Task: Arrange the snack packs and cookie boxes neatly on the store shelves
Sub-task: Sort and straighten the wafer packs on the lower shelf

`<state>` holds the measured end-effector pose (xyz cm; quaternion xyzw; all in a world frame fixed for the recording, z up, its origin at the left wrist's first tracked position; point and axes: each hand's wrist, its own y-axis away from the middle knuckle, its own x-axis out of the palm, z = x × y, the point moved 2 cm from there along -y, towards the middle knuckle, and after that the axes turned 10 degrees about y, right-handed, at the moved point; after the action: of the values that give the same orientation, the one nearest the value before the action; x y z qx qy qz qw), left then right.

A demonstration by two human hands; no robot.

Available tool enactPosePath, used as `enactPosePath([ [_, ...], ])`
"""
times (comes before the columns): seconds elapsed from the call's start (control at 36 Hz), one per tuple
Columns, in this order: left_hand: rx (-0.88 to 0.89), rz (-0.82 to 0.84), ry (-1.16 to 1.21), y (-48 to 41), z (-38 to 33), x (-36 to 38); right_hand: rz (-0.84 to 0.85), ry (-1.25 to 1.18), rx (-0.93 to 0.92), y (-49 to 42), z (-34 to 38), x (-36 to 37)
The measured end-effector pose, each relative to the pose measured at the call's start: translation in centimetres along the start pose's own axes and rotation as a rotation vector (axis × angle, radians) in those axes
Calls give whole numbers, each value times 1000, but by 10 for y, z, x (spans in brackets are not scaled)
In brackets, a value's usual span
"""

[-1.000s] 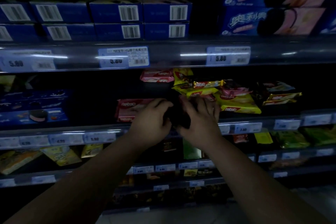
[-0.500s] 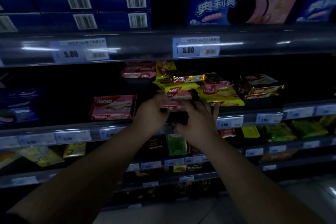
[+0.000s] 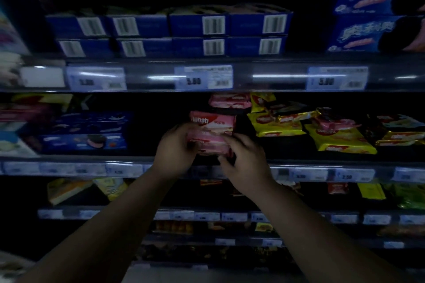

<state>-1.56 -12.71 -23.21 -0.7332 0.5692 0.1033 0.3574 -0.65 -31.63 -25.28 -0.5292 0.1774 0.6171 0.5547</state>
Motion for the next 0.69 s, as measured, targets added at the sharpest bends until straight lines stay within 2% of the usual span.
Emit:
enactPosePath([
  [0.08, -135, 92, 102, 3, 20, -4, 9, -13, 36, -6, 3, 2],
  [0.22, -110, 153, 152, 2, 26, -6, -35, 5, 66, -14, 3, 0],
  [0.42, -97, 145, 147, 10, 28, -4, -68, 112, 86, -9, 7, 8],
  [0.58, 119, 81, -94, 6, 6, 1, -118, 103, 41, -8, -9, -9],
  [0.69, 274, 57, -203, -5, -29, 19, -135, 151, 115, 2, -34, -28],
])
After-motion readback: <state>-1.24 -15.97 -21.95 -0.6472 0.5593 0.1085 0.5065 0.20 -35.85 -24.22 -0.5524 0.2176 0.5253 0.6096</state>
